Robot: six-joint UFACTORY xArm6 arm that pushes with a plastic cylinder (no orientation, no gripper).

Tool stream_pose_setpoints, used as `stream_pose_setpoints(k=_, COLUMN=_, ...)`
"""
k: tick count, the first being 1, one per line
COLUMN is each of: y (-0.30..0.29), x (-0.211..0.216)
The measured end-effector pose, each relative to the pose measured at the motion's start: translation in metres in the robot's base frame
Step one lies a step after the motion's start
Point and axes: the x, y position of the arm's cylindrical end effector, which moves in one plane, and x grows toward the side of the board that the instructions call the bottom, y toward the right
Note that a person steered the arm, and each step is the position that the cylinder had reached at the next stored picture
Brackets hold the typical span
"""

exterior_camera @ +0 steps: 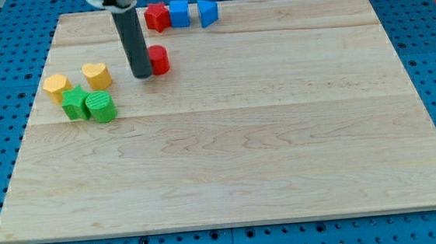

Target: Move red circle closer to the blue cube

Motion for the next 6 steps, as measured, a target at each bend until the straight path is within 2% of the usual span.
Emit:
stream_pose_setpoints(k=1, y=0.0, x=-0.013)
stream_pose_setpoints(k=2, y=0.008, x=0.02)
stream_pose_setpoints(k=3, y=0.03, x=0.01)
stream_pose_setpoints(k=4, y=0.029, x=-0.033)
stream_pose_setpoints(k=5, y=0.018, x=-0.054)
stream_pose_setpoints(k=6, y=0.023, x=-0.027)
